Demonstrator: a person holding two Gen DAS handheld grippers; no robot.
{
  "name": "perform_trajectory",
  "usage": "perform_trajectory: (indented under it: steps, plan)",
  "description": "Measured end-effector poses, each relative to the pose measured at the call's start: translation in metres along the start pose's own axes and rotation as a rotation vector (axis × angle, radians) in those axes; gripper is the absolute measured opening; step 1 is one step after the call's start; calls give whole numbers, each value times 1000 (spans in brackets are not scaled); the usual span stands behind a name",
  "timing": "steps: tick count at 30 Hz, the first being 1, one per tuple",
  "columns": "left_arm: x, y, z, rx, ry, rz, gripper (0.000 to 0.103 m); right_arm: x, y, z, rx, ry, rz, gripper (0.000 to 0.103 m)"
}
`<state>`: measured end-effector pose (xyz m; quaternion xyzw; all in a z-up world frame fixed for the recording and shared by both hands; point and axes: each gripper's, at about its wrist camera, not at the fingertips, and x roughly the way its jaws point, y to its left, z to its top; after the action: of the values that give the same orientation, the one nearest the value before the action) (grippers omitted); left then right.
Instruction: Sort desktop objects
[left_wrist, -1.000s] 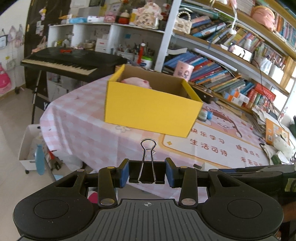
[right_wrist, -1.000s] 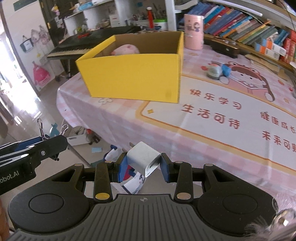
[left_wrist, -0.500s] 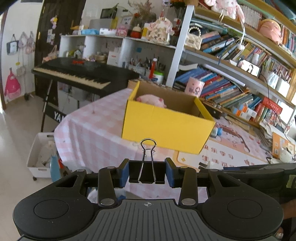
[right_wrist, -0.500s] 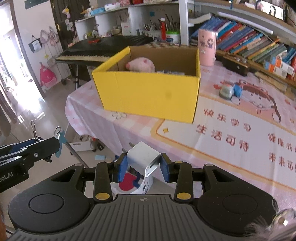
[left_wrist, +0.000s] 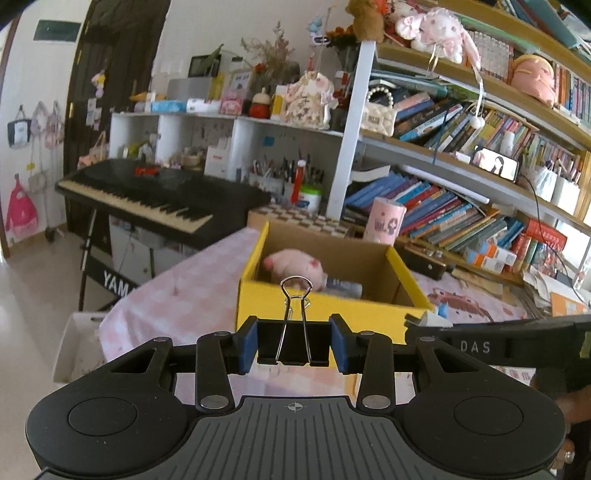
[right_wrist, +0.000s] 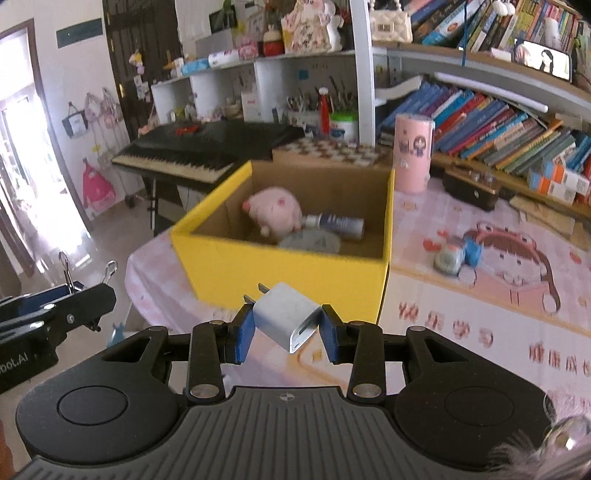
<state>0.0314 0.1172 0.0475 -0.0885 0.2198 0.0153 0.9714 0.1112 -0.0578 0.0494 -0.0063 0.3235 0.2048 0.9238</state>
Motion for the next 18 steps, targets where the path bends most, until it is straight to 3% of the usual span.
perform_trajectory:
  steps: [9,18]
  plan:
    - [50,-17,37,47,-34,2,39,33,-28,54,-3,-55,6,35]
    - [110,-34,52,77,15,23,39,88,-57,88,-33,-41,16,35]
